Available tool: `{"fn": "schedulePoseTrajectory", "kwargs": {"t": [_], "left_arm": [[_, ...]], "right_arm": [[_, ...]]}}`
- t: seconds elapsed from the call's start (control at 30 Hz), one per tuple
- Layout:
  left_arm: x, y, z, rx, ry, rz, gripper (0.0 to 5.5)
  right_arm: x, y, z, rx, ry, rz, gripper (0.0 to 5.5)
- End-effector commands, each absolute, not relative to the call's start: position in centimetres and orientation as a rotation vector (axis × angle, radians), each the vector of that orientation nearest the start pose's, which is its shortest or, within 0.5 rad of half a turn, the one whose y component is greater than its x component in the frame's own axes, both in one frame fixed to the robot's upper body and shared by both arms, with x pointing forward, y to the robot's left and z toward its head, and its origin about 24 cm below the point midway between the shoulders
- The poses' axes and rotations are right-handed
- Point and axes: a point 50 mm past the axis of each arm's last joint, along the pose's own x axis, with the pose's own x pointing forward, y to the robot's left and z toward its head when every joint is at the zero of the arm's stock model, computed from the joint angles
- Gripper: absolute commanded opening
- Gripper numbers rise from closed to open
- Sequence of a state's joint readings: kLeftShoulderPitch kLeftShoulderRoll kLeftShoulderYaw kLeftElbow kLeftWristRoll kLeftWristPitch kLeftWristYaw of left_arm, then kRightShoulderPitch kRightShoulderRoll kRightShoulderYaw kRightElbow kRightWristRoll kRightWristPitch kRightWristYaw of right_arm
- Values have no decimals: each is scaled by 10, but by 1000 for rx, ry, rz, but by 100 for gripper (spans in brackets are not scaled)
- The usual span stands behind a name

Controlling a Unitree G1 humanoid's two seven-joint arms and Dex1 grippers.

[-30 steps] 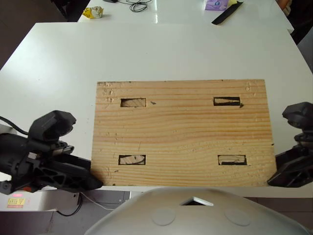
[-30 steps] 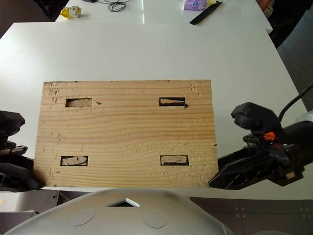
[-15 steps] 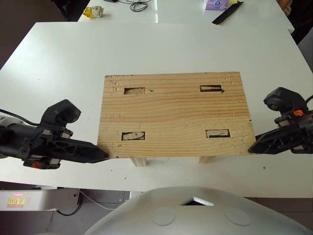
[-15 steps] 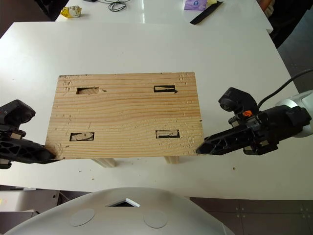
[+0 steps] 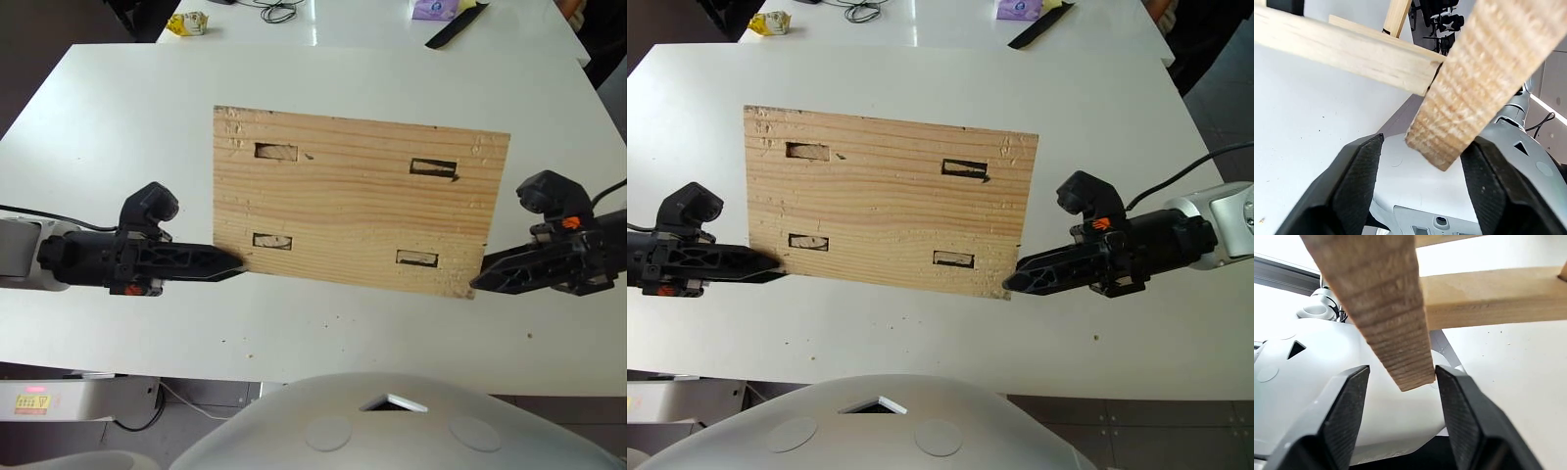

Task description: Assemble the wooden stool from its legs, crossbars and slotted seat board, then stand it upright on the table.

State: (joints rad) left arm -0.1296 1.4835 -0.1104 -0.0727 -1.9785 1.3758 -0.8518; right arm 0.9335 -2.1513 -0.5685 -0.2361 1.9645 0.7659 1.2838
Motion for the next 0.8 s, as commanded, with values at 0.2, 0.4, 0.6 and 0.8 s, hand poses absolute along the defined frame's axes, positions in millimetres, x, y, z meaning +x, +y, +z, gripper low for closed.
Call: {"fn": "schedulePoseTrajectory", "kwargs": {"t": [0.2,0.4,0.6,0.8], "left_arm": [[174,244,195,-899,1155,-1218,424],[172,236,192,-884,1149,-1264,519],[167,231,188,-840,1114,-1268,540],[146,223,168,-527,965,-1201,540]], "right_arm": [[177,-214,217,680,1191,1403,380],[172,-211,216,652,1129,1427,472],[166,-208,210,610,1071,1407,538],[161,-213,196,563,993,1259,538]]}}
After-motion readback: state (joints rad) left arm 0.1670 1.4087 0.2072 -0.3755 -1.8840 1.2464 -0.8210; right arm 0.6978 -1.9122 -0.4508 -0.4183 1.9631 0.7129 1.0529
